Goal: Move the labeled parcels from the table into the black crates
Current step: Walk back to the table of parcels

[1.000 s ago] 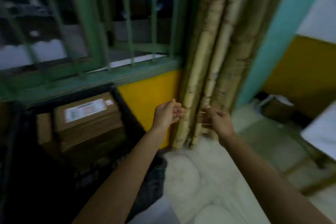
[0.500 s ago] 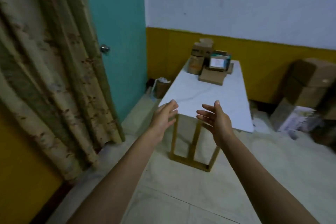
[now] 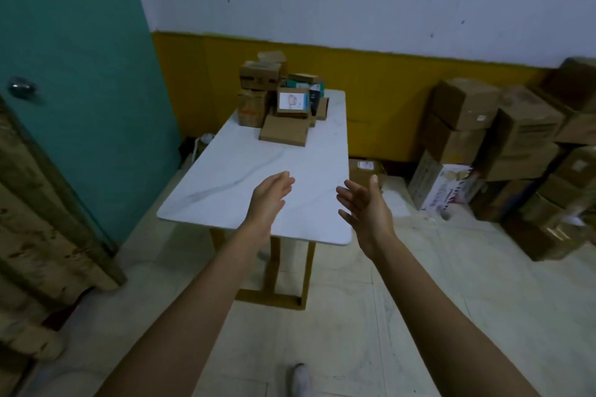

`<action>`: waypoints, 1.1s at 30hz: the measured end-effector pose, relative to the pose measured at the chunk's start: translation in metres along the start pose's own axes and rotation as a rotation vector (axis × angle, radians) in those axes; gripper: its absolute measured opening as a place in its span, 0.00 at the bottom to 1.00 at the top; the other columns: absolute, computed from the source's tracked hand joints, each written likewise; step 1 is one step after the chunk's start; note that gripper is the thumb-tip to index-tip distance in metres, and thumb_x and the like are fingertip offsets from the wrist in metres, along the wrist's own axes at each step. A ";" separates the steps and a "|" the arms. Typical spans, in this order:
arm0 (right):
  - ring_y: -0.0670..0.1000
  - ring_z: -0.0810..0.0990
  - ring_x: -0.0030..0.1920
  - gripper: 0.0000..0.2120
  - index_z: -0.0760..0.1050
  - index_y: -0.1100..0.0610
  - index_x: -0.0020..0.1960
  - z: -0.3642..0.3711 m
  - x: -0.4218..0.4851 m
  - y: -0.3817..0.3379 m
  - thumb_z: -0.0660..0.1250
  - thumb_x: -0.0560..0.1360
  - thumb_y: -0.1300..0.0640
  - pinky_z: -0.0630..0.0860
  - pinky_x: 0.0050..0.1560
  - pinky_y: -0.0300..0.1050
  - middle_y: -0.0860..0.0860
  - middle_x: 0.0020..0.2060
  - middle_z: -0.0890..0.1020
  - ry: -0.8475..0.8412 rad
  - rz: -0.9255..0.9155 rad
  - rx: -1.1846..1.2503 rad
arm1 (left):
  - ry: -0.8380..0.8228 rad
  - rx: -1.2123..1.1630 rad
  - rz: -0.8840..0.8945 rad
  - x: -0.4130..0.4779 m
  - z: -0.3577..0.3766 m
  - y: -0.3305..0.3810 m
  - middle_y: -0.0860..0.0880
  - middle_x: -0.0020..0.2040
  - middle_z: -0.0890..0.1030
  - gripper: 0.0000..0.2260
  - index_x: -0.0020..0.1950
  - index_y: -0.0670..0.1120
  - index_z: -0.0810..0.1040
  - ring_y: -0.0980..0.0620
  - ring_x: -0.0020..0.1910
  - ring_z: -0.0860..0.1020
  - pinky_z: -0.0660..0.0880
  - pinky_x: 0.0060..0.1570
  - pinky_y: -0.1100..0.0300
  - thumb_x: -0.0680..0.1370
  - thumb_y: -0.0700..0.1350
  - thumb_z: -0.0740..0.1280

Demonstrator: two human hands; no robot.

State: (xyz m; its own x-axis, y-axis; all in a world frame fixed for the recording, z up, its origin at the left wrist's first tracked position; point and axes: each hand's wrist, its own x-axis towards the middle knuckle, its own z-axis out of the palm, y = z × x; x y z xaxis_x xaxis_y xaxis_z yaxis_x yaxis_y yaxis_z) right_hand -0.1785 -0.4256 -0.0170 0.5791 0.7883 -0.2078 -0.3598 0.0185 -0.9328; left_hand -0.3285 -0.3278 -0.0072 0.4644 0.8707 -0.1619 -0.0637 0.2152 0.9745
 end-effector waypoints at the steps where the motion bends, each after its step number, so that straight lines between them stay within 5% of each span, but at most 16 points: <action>1: 0.50 0.78 0.59 0.24 0.76 0.53 0.58 -0.007 0.020 -0.003 0.50 0.81 0.38 0.73 0.58 0.46 0.51 0.55 0.81 0.001 -0.003 0.007 | 0.013 0.009 0.002 0.018 0.006 -0.005 0.48 0.67 0.75 0.17 0.68 0.45 0.71 0.51 0.67 0.72 0.65 0.66 0.57 0.82 0.50 0.58; 16: 0.52 0.73 0.62 0.24 0.72 0.55 0.66 -0.098 0.311 -0.065 0.50 0.82 0.41 0.67 0.64 0.52 0.52 0.61 0.76 -0.013 0.159 -0.038 | 0.285 -0.113 -0.099 0.278 0.099 -0.015 0.46 0.73 0.67 0.22 0.74 0.44 0.64 0.49 0.73 0.64 0.59 0.71 0.53 0.83 0.52 0.52; 22: 0.49 0.73 0.59 0.26 0.66 0.53 0.70 -0.122 0.432 -0.062 0.48 0.81 0.38 0.69 0.62 0.48 0.49 0.58 0.75 -0.228 0.296 -0.045 | 0.460 -0.185 -0.110 0.357 0.145 -0.032 0.46 0.74 0.66 0.22 0.75 0.44 0.62 0.48 0.74 0.62 0.57 0.71 0.53 0.84 0.52 0.49; 26: 0.52 0.67 0.71 0.29 0.64 0.56 0.74 -0.135 0.500 -0.080 0.48 0.81 0.39 0.62 0.71 0.54 0.51 0.69 0.71 -0.371 0.335 -0.113 | 0.601 -0.251 -0.113 0.395 0.184 -0.034 0.45 0.75 0.65 0.23 0.76 0.43 0.61 0.48 0.74 0.62 0.56 0.73 0.51 0.84 0.52 0.48; 33: 0.54 0.67 0.71 0.27 0.64 0.58 0.74 -0.116 0.590 -0.095 0.47 0.83 0.42 0.64 0.70 0.54 0.55 0.71 0.70 -0.533 0.415 -0.189 | 0.848 -0.315 -0.102 0.438 0.210 -0.034 0.45 0.73 0.68 0.23 0.74 0.44 0.65 0.48 0.73 0.64 0.57 0.74 0.50 0.84 0.53 0.47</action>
State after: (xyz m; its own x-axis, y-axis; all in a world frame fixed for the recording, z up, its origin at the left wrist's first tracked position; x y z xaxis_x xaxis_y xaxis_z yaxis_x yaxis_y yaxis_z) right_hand 0.2824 -0.0337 -0.0854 -0.0341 0.9021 -0.4302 -0.3118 -0.4185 -0.8530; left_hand 0.0628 -0.0467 -0.0788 -0.3168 0.8475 -0.4260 -0.3539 0.3110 0.8820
